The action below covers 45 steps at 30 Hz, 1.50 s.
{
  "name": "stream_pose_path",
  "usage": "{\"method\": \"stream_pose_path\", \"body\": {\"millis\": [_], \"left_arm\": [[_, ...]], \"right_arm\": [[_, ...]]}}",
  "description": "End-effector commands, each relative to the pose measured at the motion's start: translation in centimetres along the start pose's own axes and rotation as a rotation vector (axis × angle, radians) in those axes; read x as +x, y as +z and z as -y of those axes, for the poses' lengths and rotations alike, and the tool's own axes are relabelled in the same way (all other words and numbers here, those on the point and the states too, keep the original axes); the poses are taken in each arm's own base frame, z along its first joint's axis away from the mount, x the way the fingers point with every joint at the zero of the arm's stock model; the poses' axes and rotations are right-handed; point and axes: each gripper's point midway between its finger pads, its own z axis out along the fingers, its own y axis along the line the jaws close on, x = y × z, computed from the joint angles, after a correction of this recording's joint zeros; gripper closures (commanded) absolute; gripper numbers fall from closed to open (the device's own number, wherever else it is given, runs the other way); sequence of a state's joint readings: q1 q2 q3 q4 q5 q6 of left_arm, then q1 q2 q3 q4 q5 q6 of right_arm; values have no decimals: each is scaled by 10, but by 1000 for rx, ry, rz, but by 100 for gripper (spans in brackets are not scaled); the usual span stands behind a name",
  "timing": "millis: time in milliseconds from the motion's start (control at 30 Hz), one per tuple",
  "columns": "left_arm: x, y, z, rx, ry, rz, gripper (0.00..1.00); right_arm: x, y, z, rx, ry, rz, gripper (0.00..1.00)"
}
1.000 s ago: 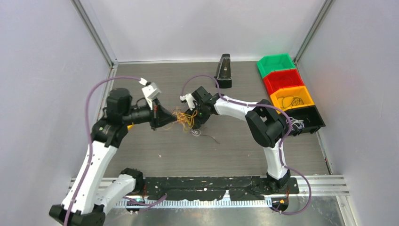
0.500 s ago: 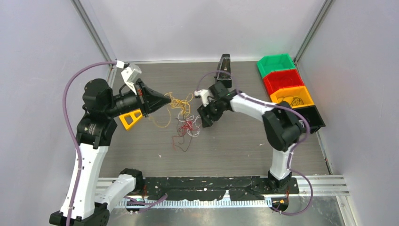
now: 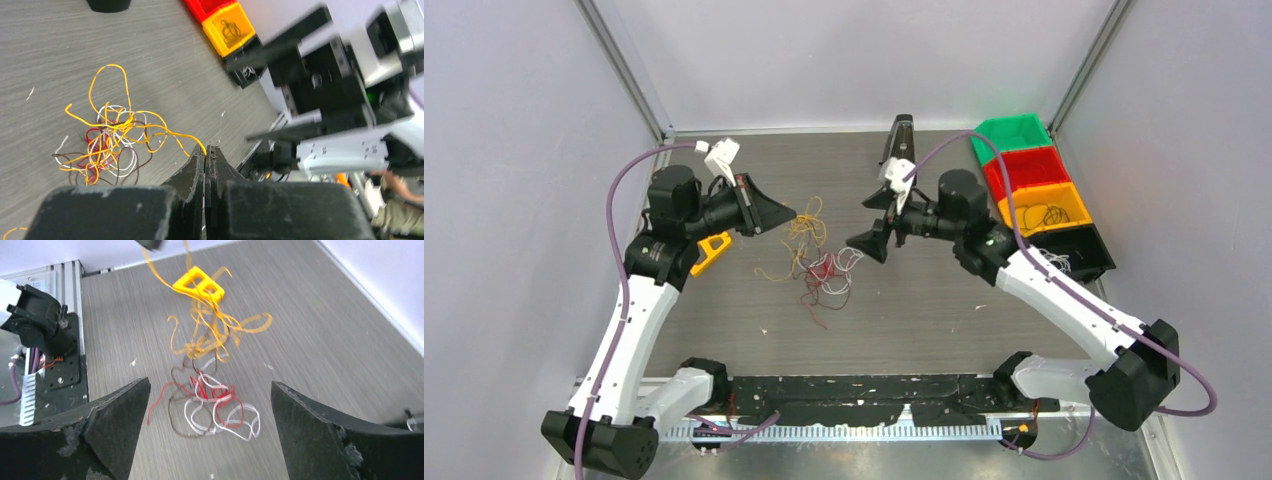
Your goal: Untangle the cables
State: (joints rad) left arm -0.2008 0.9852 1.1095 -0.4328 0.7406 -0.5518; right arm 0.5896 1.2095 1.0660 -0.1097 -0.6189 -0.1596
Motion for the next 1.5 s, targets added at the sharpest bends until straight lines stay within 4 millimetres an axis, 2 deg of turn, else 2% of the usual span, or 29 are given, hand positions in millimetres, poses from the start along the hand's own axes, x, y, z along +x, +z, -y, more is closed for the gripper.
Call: {"method": "stream_pose_path", "body": {"millis": [0, 33, 67, 100, 133, 167, 233, 333, 400, 500, 533, 633, 733, 833, 933, 1000, 1167, 1300, 1367, 1467], "left_arm": [[-21, 2, -12, -119, -194, 102, 100], [-21, 3, -16, -143, -240, 99, 100], [-20, 5, -17, -151, -276, 89, 100], [-19, 6, -15, -144, -307, 78, 100], [-17, 7, -13, -135, -337, 70, 100], [-17, 7, -11, -127, -362, 67, 100], [-16, 7, -9, -116, -391, 64, 100], [-16, 8, -1, -74, -410, 47, 100], [-18, 9, 7, -35, -414, 40, 100], [-23, 6, 16, -4, -393, 39, 100], [-24, 4, 19, 1, -383, 41, 100], [-26, -1, 31, 44, -350, 39, 100], [-39, -7, 52, 126, -280, 64, 100], [-59, -16, 77, 208, -205, 102, 100], [-73, -24, 95, 261, -146, 128, 100], [-84, -31, 106, 281, -108, 159, 100], [-118, -50, 138, 336, 6, 249, 100], [-143, -65, 159, 363, 50, 311, 100], [-148, -66, 162, 365, 59, 320, 100], [-146, -64, 159, 369, 44, 317, 100]], "right_arm": [[-53, 29, -15, 80, -129, 257, 5], [-61, 34, -16, 89, -158, 293, 5], [-58, 46, -19, 115, -183, 283, 5], [-67, 49, -8, 194, -195, 310, 4], [-63, 62, -11, 208, -211, 302, 3], [-73, 62, 0, 287, -215, 340, 1], [-73, 80, 3, 331, -232, 362, 7], [-75, 93, 10, 394, -260, 386, 17], [-65, 107, 17, 436, -269, 361, 26], [-45, 124, 44, 564, -269, 303, 43], [-46, 122, 53, 617, -265, 307, 48], [-29, 128, 67, 656, -272, 269, 60], [-8, 135, 70, 627, -273, 214, 71], [19, 141, 68, 587, -284, 148, 74], [49, 143, 58, 509, -311, 91, 91], [64, 143, 53, 470, -326, 59, 94], [113, 139, 42, 370, -337, -72, 95], [154, 124, 41, 336, -362, -181, 93], [165, 117, 43, 337, -366, -212, 83], [165, 107, 48, 344, -351, -224, 80]]}}
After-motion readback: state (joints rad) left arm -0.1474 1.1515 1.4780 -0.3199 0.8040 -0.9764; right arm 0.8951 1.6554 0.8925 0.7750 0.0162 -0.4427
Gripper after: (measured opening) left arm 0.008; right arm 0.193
